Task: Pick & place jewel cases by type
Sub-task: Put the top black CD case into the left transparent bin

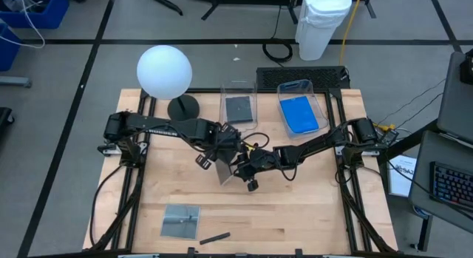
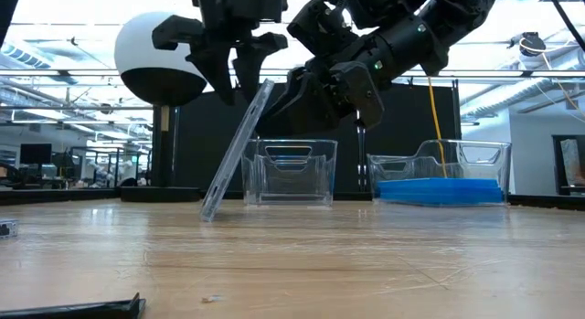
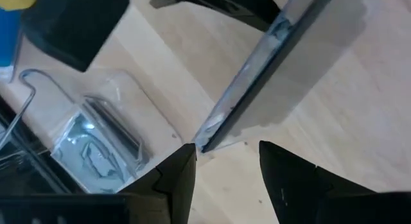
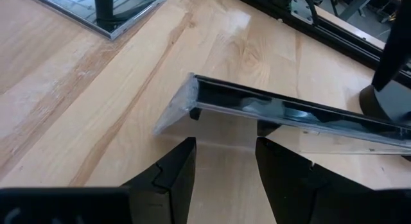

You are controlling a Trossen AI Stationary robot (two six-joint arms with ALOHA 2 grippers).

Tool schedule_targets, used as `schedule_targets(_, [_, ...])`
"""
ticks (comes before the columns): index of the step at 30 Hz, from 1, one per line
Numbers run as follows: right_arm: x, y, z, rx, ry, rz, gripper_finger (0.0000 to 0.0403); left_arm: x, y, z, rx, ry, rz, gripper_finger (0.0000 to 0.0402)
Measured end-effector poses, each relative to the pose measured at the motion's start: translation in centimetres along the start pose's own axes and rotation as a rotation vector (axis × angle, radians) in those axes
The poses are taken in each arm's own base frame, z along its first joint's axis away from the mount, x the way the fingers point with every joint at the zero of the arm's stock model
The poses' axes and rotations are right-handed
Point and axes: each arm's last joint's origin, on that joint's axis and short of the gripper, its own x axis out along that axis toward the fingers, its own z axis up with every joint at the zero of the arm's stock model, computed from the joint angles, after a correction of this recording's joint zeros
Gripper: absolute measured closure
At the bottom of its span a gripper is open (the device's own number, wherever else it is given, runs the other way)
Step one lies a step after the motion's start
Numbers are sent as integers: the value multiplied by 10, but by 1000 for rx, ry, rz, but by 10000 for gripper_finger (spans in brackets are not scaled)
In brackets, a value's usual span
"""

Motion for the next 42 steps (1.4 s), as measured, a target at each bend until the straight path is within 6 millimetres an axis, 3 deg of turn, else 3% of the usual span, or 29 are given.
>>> schedule_targets(14, [-1, 6, 3, -40, -15, 21, 248, 0, 1, -1, 2, -54, -65, 227])
schedule_targets(24, [0, 1, 7, -70, -76, 3, 248, -9, -7, -6, -32, 47, -22, 227])
schedule_targets(33, [0, -1, 11, -87, -97, -4, 248, -50, -9, -16, -194, -43, 9, 227])
schedule_targets(38, [0, -5, 14, -99, -134, -2, 248, -83, -9, -25, -426, -219, -14, 227])
schedule_targets(42, [0, -10, 16, -96, -162, -7, 248, -99, -6, -28, -715, -339, -18, 227])
